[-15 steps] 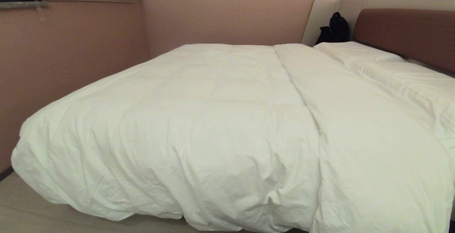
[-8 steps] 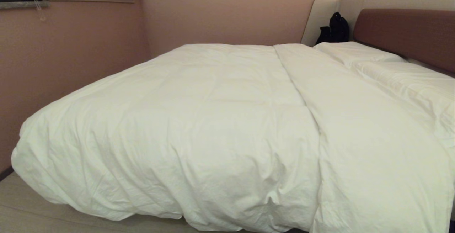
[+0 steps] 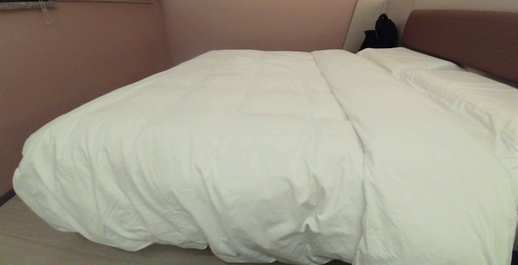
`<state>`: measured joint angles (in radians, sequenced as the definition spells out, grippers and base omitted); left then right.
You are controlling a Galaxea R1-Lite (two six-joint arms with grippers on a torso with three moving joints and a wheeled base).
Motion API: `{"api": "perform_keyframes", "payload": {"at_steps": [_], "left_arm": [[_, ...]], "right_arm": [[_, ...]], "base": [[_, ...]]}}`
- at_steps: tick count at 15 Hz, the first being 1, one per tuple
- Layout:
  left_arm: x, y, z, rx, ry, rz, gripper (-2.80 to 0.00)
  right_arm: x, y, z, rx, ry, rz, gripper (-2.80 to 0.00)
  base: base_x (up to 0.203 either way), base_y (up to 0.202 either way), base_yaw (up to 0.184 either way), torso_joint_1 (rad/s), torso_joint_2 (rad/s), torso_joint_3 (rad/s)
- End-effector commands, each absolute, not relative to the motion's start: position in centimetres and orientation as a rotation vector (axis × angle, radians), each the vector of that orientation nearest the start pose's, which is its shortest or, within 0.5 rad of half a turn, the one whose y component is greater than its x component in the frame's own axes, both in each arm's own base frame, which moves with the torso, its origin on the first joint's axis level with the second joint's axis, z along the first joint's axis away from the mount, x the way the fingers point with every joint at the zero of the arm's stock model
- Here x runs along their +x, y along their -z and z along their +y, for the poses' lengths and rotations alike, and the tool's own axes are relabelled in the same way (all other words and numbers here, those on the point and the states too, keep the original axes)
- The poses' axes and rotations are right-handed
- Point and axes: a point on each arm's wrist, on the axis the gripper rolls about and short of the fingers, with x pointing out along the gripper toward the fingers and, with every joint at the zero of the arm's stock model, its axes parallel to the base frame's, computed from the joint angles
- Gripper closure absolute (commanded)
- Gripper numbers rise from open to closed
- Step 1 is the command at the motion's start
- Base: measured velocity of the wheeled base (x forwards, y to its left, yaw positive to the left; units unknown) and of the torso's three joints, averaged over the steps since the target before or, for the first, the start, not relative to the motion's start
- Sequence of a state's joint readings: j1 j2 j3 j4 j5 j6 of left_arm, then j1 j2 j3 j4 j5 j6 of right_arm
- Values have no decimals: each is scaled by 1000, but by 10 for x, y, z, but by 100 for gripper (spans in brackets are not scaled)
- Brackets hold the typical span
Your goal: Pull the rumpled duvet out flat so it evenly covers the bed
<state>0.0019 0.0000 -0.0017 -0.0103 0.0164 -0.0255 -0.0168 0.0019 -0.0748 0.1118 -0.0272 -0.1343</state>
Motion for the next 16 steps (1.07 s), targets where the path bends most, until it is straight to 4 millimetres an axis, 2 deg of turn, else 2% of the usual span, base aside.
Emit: {"api": "perform_keyframes", "payload": {"at_steps": [1, 5, 8, 16], "left_arm": [[-23, -77, 0, -26, -19, -13, 0], [-23, -77, 0, -26, -20, -13, 0], [-23, -77, 0, -26, -19, -13, 0], [-23, -77, 0, -26, -20, -13, 0]], "right_arm": [[-29, -84, 0, -122, 38, 45, 0], [-26, -75, 0, -68, 13, 68, 0], [-23, -76, 0, -64, 18, 4, 0], [-23, -76, 0, -23, 18, 2, 0]], "base": [[0, 0, 0, 0, 0, 0], [0, 0, 0, 0, 0, 0], [0, 0, 0, 0, 0, 0], [0, 0, 0, 0, 0, 0]]}}
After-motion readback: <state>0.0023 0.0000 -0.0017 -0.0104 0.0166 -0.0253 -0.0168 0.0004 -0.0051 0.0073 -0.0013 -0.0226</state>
